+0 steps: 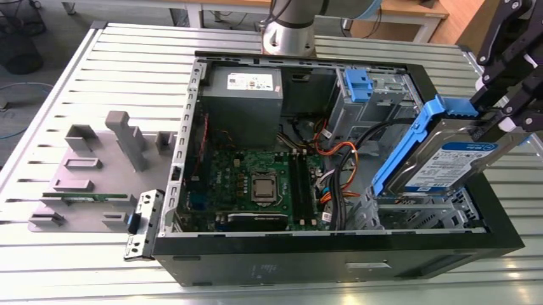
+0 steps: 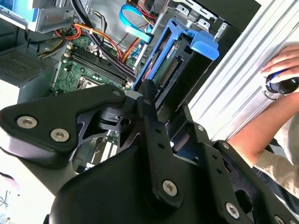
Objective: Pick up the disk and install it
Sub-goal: 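Insert the disk into the insertion slot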
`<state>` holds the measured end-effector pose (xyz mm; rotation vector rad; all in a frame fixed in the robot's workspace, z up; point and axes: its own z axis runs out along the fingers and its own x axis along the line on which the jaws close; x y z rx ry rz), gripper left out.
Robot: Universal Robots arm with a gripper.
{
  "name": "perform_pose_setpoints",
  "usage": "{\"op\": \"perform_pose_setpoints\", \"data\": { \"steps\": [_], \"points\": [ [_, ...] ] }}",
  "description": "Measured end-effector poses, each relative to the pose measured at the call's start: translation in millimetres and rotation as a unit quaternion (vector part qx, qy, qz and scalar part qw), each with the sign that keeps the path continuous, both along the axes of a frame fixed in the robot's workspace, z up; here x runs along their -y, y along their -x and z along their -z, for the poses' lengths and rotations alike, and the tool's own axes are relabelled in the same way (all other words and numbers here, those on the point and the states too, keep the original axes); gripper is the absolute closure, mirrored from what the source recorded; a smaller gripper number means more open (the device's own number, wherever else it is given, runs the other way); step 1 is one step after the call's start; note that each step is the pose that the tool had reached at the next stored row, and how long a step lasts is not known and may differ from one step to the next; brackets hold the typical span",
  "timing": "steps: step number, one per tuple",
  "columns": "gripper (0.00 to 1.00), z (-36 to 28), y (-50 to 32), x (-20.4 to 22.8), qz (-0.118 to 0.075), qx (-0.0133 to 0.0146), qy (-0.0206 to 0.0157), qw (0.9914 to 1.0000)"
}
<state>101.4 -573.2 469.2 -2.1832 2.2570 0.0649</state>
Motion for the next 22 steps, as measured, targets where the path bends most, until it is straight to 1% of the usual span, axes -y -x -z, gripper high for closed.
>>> {"op": "perform_pose_setpoints", "data": {
  "steps": [4,9,14,22],
  "points": [
    [0.65,0.3,-0.9,-0.1,-0.001,0.0,0.0001,1.0],
    [0.65,1.6,-7.0,-0.5,-0.002,-0.0001,0.0001,1.0],
    [0.65,8.6,-7.1,-0.9,-0.002,-0.0001,0.0007,1.0],
    [0.65,10.2,-7.1,-1.0,-0.003,-0.0001,0.0008,1.0]
  ]
}}
